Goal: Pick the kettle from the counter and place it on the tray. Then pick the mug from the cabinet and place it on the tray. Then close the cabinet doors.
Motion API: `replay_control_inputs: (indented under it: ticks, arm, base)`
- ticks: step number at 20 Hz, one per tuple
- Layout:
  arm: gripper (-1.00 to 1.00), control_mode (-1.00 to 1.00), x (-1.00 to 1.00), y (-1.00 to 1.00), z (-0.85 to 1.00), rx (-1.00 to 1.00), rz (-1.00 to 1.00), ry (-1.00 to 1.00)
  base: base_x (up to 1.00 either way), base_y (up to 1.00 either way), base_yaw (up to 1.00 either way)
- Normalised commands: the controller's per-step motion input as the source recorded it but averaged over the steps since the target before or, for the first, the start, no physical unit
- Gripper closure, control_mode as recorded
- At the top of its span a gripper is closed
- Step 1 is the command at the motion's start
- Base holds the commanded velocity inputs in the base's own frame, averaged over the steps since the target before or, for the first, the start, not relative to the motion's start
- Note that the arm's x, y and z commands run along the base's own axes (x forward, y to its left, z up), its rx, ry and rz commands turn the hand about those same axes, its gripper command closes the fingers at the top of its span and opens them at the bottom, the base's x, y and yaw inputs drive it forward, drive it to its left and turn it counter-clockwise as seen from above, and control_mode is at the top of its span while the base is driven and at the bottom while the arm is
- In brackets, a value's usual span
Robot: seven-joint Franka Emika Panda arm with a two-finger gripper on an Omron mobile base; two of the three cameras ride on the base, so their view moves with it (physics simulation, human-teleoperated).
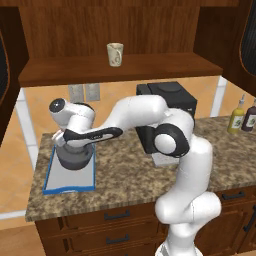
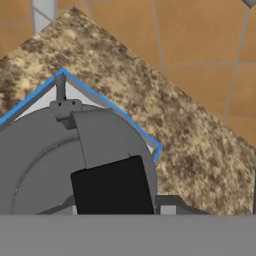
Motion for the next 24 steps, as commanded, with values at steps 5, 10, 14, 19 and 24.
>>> replay_control_inputs:
  ticks: [5, 10, 14, 19, 24]
  arm:
    - [1.00, -1.00, 0.50, 0.07, -0.37, 0.00, -0.10, 0.00]
    - [1.00, -1.00, 0.28, 0.03, -0.28, 0.00, -0.08, 0.00]
    - [-1.00, -1.00, -0.03, 0.00, -0.25, 0.00, -0.08, 0.04]
    - [-1.00, -1.00, -0.07, -0.19, -0.08, 0.00, -0.10, 0.01]
    - [-1.00, -1.00, -0.30, -0.26, 0.00, 0.04, -0.02, -0.07]
  base:
    - [0.00, 0.00, 0.00]
    - [0.00, 0.00, 0.00]
    - [0.00, 0.00, 0.00]
    - [0.00, 0.00, 0.00]
    - [0.00, 0.00, 0.00]
